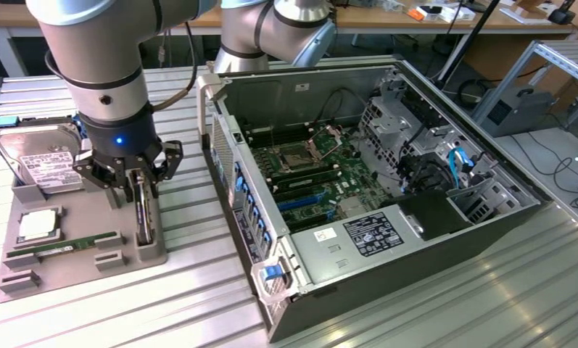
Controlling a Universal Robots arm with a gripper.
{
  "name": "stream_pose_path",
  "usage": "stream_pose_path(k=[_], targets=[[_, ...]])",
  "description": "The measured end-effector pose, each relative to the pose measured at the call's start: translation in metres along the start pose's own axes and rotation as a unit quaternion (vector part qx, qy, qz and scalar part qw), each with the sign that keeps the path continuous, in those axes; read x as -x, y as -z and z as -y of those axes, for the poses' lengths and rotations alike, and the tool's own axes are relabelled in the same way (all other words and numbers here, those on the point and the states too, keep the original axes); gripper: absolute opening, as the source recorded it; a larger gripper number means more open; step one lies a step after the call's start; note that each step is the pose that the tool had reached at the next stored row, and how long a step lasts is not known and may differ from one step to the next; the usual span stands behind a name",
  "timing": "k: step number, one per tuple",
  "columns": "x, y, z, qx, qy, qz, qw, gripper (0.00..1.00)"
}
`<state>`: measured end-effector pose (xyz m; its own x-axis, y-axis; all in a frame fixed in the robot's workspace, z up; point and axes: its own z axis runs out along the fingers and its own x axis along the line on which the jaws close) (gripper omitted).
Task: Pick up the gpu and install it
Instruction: 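Pick up the gpu and move the gpu toward the slot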
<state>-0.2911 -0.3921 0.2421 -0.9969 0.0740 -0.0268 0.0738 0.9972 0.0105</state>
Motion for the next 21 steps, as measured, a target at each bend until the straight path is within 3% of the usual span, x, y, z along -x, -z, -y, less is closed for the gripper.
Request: stream_pose_path(k=[9, 10, 12, 21], targets=[[0.0000, -0.0001, 0.0000, 0.0001, 0.000, 0.0001, 1.0000, 0.42], [0.0000, -0.0001, 0.0000, 0.0001, 0.000, 0.0001, 1.0000, 0.40], [0.0000, 0.0000, 0.0000, 0.0001, 0.000, 0.0000, 1.0000, 0.28], [0.0000, -0.0001, 0.0000, 0.0001, 0.000, 0.0001, 1.0000, 0.27]])
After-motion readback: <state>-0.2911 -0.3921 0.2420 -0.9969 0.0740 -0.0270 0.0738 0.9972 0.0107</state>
